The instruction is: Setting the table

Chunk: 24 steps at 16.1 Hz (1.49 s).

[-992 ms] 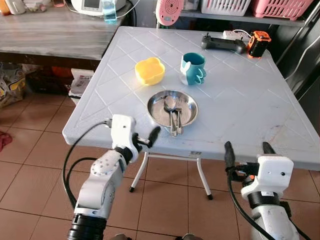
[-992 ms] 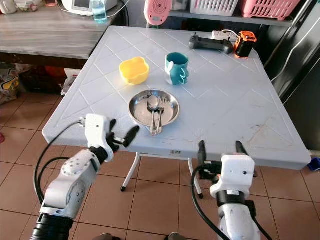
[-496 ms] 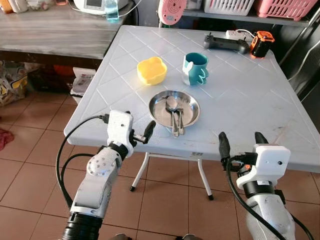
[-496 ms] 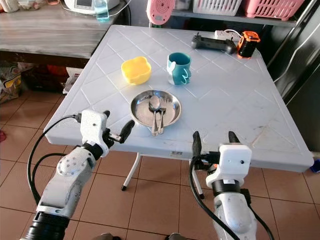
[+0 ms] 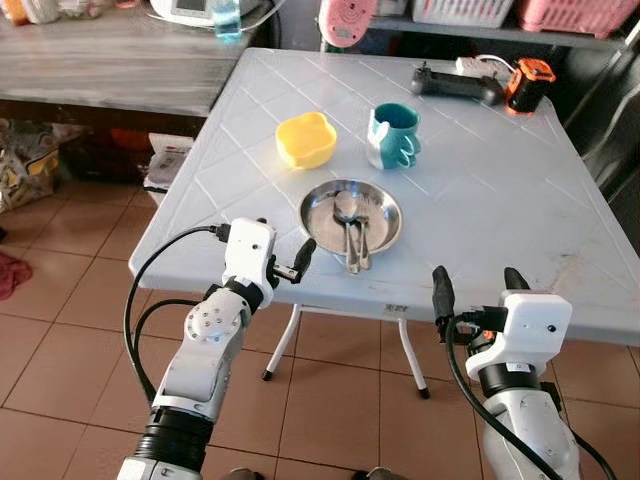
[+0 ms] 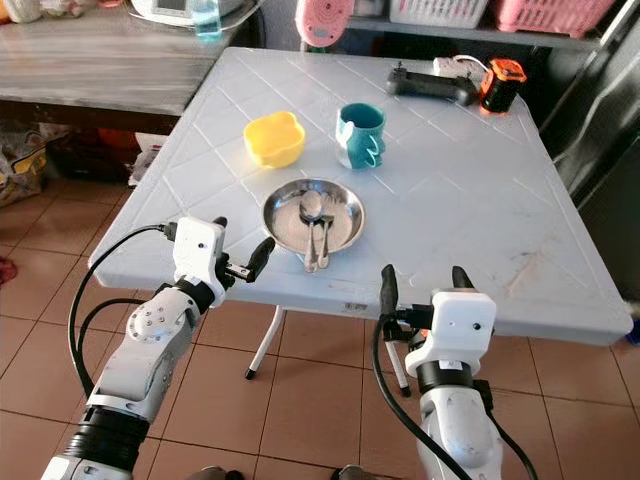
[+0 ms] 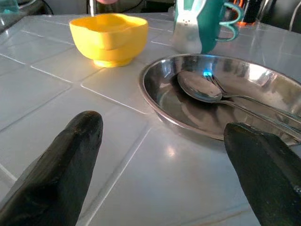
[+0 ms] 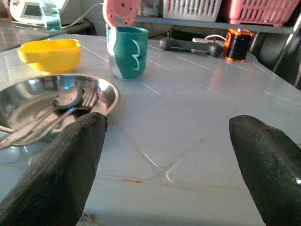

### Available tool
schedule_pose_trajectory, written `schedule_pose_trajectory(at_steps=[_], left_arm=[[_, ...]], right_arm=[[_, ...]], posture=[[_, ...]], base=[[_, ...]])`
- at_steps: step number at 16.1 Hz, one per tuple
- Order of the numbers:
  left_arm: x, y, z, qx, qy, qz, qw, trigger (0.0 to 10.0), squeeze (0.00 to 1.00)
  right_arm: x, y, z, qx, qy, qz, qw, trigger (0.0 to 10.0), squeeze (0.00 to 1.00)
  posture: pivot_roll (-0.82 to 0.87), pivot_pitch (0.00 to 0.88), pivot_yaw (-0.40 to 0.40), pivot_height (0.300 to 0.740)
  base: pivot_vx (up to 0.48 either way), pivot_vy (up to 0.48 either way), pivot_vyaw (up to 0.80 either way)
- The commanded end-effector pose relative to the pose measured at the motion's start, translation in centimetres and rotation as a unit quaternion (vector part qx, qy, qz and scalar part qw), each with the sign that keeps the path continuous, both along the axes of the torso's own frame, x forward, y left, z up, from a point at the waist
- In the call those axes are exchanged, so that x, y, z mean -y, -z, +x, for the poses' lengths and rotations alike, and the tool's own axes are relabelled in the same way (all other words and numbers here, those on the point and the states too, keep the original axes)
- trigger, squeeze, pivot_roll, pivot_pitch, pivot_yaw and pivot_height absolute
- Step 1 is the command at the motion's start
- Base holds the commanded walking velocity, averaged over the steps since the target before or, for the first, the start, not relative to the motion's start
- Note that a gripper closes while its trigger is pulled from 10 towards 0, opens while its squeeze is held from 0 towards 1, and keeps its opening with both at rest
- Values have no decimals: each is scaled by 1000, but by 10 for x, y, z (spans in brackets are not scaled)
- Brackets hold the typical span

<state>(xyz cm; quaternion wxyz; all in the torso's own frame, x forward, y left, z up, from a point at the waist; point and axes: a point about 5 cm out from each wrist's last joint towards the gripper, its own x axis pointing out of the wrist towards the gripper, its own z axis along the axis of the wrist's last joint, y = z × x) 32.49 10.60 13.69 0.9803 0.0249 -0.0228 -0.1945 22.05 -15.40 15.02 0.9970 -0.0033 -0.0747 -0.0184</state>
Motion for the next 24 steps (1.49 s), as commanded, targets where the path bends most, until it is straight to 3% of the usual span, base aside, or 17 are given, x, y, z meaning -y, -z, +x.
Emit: schedule_pose_trajectory(at_steps=[1,6,24], left_arm=[[5,-3,2,7,5,0,1000,10000,0],[7,4,-4,0,12,1,1000,10000,0],[10,6,-3,-4,20,4,1000,10000,0]], right_arm=[[6,1,-2,0,10,-5,1000,10000,0],[4,1,-3,1,8,-13,1000,10000,0],[7,3,-5,1,17,-16,1000,10000,0]], posture=[[22,154,-29,714],[19,153,-33,714],[19,146,-24,714]], base=[[0,0,0],[0,0,0],[0,27,0]])
